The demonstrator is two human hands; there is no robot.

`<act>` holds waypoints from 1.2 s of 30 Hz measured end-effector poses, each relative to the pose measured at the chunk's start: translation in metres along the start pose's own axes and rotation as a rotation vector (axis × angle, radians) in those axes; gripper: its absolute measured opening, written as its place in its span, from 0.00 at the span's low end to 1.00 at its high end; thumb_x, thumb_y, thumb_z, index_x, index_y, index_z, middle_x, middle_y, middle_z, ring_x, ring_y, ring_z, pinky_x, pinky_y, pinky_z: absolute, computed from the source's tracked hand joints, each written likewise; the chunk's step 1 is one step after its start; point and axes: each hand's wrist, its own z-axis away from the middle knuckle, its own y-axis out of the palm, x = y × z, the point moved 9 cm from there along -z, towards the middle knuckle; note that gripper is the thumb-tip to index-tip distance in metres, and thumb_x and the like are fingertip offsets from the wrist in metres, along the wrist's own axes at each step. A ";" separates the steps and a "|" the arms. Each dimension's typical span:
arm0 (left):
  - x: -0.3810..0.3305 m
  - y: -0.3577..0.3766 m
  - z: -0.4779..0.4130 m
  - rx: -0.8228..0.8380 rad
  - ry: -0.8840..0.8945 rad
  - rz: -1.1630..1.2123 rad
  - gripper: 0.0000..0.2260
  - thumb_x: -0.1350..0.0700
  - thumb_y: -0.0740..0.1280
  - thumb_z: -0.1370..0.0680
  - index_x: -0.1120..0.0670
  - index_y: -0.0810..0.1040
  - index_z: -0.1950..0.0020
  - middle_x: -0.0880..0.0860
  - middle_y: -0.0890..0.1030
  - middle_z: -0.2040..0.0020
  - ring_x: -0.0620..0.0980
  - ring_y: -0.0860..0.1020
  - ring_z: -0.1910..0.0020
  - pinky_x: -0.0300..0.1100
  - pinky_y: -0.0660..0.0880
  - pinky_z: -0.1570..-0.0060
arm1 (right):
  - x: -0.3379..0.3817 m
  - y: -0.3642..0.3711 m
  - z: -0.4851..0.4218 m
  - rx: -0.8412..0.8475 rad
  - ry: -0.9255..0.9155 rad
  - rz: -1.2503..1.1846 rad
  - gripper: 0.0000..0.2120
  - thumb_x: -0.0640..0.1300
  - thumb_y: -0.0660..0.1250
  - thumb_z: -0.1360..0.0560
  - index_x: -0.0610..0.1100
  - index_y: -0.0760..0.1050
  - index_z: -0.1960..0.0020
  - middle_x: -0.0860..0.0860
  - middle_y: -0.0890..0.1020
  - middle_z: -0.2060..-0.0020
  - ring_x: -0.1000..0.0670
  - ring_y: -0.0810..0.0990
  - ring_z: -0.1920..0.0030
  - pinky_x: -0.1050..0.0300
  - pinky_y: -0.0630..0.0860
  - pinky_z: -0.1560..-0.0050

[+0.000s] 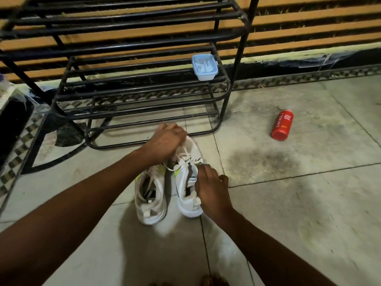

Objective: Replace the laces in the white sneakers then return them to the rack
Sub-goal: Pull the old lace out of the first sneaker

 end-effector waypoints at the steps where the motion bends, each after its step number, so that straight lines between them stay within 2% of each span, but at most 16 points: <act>1: 0.023 -0.008 0.003 -0.091 -0.184 0.275 0.12 0.70 0.64 0.25 0.56 0.77 0.46 0.52 0.81 0.48 0.56 0.78 0.43 0.46 0.67 0.47 | -0.001 -0.001 0.001 -0.005 0.008 -0.001 0.24 0.46 0.49 0.23 0.50 0.66 0.28 0.53 0.72 0.34 0.50 0.74 0.37 0.45 0.71 0.42; 4: 0.060 -0.002 0.026 -0.388 -0.669 1.338 0.08 0.70 0.57 0.17 0.62 0.72 0.52 0.58 0.80 0.60 0.56 0.84 0.61 0.46 0.80 0.59 | 0.001 -0.002 0.001 -0.015 0.011 -0.002 0.23 0.46 0.49 0.23 0.49 0.68 0.30 0.52 0.73 0.36 0.49 0.75 0.39 0.45 0.72 0.44; 5: 0.059 0.009 0.028 -0.421 -0.761 1.604 0.10 0.67 0.54 0.14 0.60 0.70 0.53 0.57 0.76 0.62 0.54 0.80 0.68 0.47 0.79 0.64 | 0.002 -0.001 0.001 -0.017 0.011 -0.001 0.23 0.46 0.51 0.24 0.49 0.68 0.30 0.51 0.74 0.37 0.48 0.76 0.40 0.45 0.73 0.44; 6: 0.056 0.016 0.030 -0.421 -0.788 1.718 0.12 0.66 0.53 0.14 0.58 0.69 0.55 0.56 0.73 0.64 0.51 0.74 0.71 0.45 0.74 0.66 | 0.003 0.000 0.001 -0.021 0.010 0.002 0.22 0.46 0.54 0.24 0.49 0.69 0.31 0.51 0.75 0.38 0.48 0.76 0.41 0.44 0.73 0.45; 7: 0.054 0.015 0.029 -0.396 -0.738 1.661 0.13 0.67 0.52 0.14 0.57 0.68 0.55 0.54 0.70 0.65 0.49 0.68 0.72 0.43 0.67 0.67 | 0.003 0.001 0.001 -0.023 0.009 0.009 0.22 0.45 0.57 0.25 0.49 0.70 0.31 0.51 0.75 0.39 0.48 0.77 0.42 0.44 0.73 0.46; 8: 0.053 0.004 0.026 -0.354 -0.607 1.431 0.11 0.68 0.53 0.16 0.58 0.69 0.55 0.52 0.70 0.65 0.48 0.66 0.71 0.42 0.62 0.66 | 0.003 0.002 0.000 -0.024 0.011 0.016 0.22 0.45 0.59 0.25 0.49 0.70 0.31 0.51 0.76 0.39 0.48 0.77 0.42 0.44 0.73 0.46; 11: 0.006 -0.004 0.016 -0.010 -0.005 0.482 0.06 0.64 0.64 0.22 0.58 0.76 0.46 0.49 0.76 0.55 0.51 0.74 0.56 0.46 0.69 0.59 | 0.004 0.000 0.001 -0.045 0.018 0.034 0.21 0.45 0.61 0.26 0.48 0.73 0.34 0.51 0.77 0.41 0.47 0.78 0.45 0.44 0.74 0.49; 13: -0.011 0.014 0.021 0.174 0.125 0.153 0.10 0.57 0.69 0.21 0.52 0.79 0.41 0.48 0.78 0.47 0.51 0.74 0.46 0.47 0.74 0.55 | 0.004 -0.002 0.001 -0.055 0.021 0.053 0.21 0.45 0.57 0.27 0.48 0.74 0.35 0.51 0.78 0.43 0.47 0.79 0.47 0.45 0.74 0.50; 15: -0.016 0.011 0.018 0.105 0.156 0.001 0.06 0.56 0.70 0.22 0.51 0.82 0.46 0.48 0.79 0.50 0.52 0.74 0.46 0.46 0.71 0.61 | 0.005 -0.002 0.001 -0.038 0.022 0.054 0.22 0.45 0.54 0.26 0.49 0.73 0.34 0.52 0.77 0.43 0.47 0.78 0.46 0.46 0.74 0.50; 18: 0.010 -0.010 0.019 -0.149 -0.057 0.184 0.06 0.64 0.70 0.24 0.54 0.83 0.51 0.51 0.80 0.53 0.54 0.74 0.49 0.46 0.67 0.62 | 0.005 -0.003 0.001 -0.041 0.033 0.036 0.22 0.44 0.53 0.26 0.49 0.72 0.33 0.52 0.77 0.43 0.48 0.78 0.45 0.46 0.73 0.49; 22: 0.060 -0.032 0.043 -0.519 -0.450 0.667 0.07 0.68 0.67 0.21 0.61 0.82 0.56 0.56 0.79 0.55 0.54 0.76 0.52 0.47 0.71 0.51 | 0.004 -0.001 0.000 -0.020 0.036 0.003 0.20 0.43 0.54 0.23 0.50 0.70 0.32 0.53 0.75 0.42 0.49 0.76 0.43 0.45 0.72 0.45; 26: 0.060 -0.010 0.050 -0.503 -0.582 1.174 0.09 0.63 0.63 0.16 0.64 0.78 0.54 0.56 0.85 0.51 0.50 0.82 0.49 0.42 0.77 0.49 | 0.006 -0.002 0.000 0.012 0.033 -0.009 0.24 0.44 0.48 0.26 0.51 0.68 0.31 0.54 0.73 0.40 0.50 0.74 0.40 0.45 0.71 0.41; 29: 0.046 0.022 0.053 -0.463 -0.767 1.588 0.13 0.60 0.57 0.13 0.58 0.71 0.56 0.56 0.81 0.63 0.54 0.81 0.65 0.48 0.79 0.60 | 0.006 -0.003 0.000 0.007 0.031 0.001 0.22 0.43 0.50 0.24 0.51 0.67 0.32 0.55 0.72 0.41 0.51 0.74 0.40 0.46 0.70 0.41; 31: 0.035 0.019 0.046 -0.367 -0.555 1.397 0.11 0.58 0.56 0.12 0.56 0.69 0.54 0.53 0.75 0.66 0.53 0.73 0.69 0.45 0.70 0.64 | 0.007 -0.003 0.000 0.001 0.033 0.015 0.21 0.43 0.51 0.24 0.52 0.67 0.33 0.55 0.72 0.42 0.51 0.74 0.41 0.47 0.70 0.42; 33: 0.013 0.013 0.037 -0.150 -0.238 0.893 0.01 0.59 0.61 0.15 0.56 0.70 0.47 0.54 0.78 0.57 0.55 0.75 0.61 0.47 0.69 0.61 | 0.008 -0.004 0.000 0.003 0.028 0.034 0.21 0.43 0.50 0.23 0.52 0.67 0.32 0.56 0.72 0.42 0.51 0.74 0.41 0.47 0.70 0.43; 36: -0.014 0.029 0.029 0.079 0.054 0.327 0.16 0.63 0.68 0.22 0.53 0.74 0.35 0.52 0.78 0.42 0.53 0.75 0.47 0.42 0.70 0.51 | 0.009 -0.004 0.000 0.002 0.026 0.034 0.20 0.43 0.54 0.22 0.51 0.67 0.32 0.55 0.73 0.41 0.51 0.74 0.42 0.48 0.70 0.42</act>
